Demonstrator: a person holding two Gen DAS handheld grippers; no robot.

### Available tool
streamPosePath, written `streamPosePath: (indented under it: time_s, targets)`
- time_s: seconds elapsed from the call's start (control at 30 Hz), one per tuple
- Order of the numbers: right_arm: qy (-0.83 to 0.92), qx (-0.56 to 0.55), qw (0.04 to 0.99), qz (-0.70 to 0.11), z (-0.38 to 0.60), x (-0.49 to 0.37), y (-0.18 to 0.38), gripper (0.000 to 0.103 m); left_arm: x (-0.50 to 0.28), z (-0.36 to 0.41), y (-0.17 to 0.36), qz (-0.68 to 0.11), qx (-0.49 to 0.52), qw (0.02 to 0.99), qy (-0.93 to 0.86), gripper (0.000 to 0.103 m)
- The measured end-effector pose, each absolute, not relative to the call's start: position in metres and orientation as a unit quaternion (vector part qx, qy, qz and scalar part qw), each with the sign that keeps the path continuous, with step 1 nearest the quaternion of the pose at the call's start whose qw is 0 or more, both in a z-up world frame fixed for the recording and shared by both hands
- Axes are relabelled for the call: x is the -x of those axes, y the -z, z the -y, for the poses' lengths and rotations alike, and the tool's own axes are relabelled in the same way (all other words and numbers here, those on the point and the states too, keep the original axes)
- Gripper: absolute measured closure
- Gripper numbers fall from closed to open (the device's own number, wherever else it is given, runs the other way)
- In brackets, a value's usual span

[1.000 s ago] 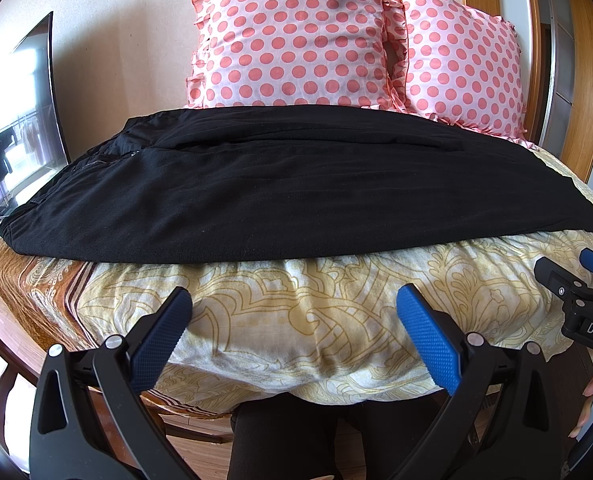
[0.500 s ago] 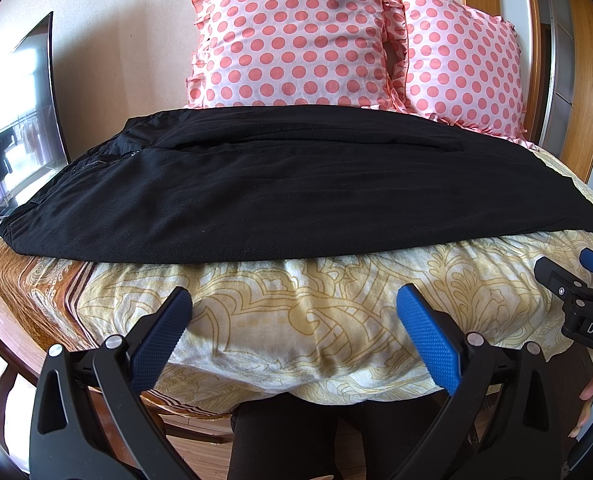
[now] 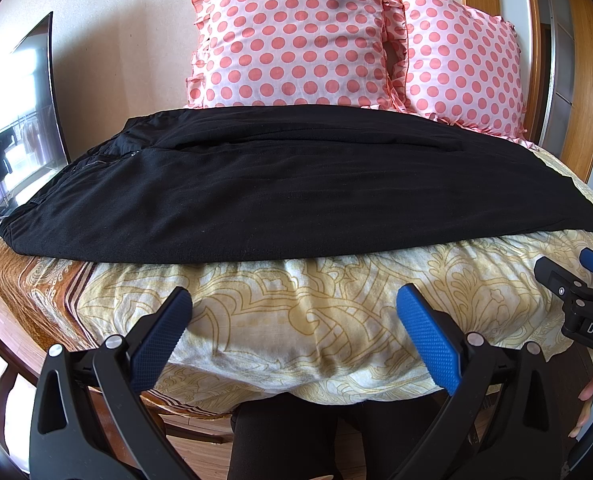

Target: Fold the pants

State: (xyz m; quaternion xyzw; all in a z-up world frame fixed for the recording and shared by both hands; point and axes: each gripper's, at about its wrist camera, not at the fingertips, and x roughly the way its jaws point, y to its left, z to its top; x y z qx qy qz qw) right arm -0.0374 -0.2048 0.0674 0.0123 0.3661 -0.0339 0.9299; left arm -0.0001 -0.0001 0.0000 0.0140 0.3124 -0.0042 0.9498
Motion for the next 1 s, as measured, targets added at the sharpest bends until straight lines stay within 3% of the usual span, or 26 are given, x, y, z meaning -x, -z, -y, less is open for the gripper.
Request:
streamPosePath:
  time_s: [0.77, 1.0]
  targets:
    - [-0.040, -0.026, 0.914, -0.402, 0.217, 0.034, -0.081, 0.001, -0.001, -0.006, -0.006, -0.338, -0.030, 0.940, 0.034, 0.002]
    - [0.036, -0.054, 0.937, -0.344, 0.282, -0.003, -0.143, 0.001, 0.002, -0.001, -0.040, -0.251, -0.118, 0.961, 0.002, 0.002]
